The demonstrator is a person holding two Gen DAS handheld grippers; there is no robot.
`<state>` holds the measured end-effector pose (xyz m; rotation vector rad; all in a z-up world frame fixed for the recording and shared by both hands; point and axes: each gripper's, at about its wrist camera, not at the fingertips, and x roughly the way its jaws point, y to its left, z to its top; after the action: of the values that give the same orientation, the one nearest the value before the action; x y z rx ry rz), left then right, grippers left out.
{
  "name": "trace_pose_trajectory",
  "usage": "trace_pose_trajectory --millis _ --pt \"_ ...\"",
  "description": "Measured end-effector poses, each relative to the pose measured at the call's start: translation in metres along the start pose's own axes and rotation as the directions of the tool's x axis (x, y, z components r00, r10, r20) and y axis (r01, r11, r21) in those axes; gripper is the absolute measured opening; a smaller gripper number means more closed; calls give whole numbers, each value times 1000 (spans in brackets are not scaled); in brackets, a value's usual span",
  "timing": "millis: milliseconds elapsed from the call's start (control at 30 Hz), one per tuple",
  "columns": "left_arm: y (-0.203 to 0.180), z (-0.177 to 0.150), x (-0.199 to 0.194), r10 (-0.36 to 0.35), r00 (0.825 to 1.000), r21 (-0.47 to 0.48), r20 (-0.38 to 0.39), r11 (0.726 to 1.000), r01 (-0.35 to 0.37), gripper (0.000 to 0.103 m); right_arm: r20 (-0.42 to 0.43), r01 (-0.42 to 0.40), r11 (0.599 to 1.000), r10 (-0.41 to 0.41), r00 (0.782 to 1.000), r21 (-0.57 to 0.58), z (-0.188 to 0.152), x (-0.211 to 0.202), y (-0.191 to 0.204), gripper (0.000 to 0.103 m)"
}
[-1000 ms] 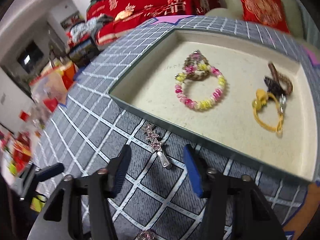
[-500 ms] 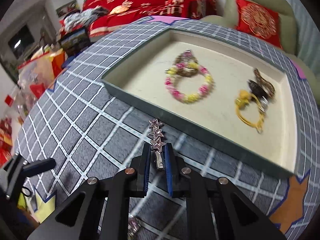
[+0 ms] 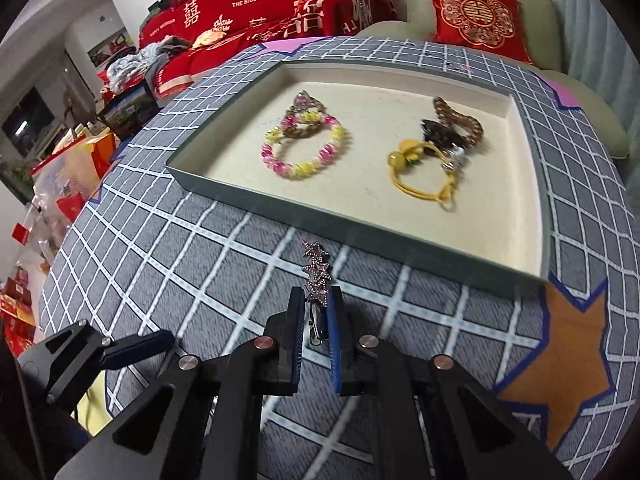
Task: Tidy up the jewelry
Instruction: 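Grasp the silver star hair clip with the right tool while the left tool grasps the purple heart ring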
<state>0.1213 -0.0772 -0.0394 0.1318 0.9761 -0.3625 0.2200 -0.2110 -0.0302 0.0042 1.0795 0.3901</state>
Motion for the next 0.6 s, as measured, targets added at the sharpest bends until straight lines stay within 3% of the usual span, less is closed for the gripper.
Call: trace_pose_trajectory --millis 100,267,333,400,600 --pt "-6 0 1 20 1000 35 -1 999 -20 73 -6 4 1000 -4 1000 7 -6 -5 -7 12" --pt "-12 0 0 6 1000 56 -1 998 -6 59 -28 -1 999 3 1000 53 -9 -5 -20 15" --pt "-12 0 -2 4 1000 61 0 998 -4 38 -40 4 998 -1 999 69 -8 -2 -21 16" --pt "-12 0 -3 1 1000 61 -4 998 0 27 -45 8 998 -6 999 60 -7 -1 -18 16" --pt "5 -4 -11 -72 997 -28 16 997 72 27 -59 58 998 -57 997 21 -6 2 -7 16"
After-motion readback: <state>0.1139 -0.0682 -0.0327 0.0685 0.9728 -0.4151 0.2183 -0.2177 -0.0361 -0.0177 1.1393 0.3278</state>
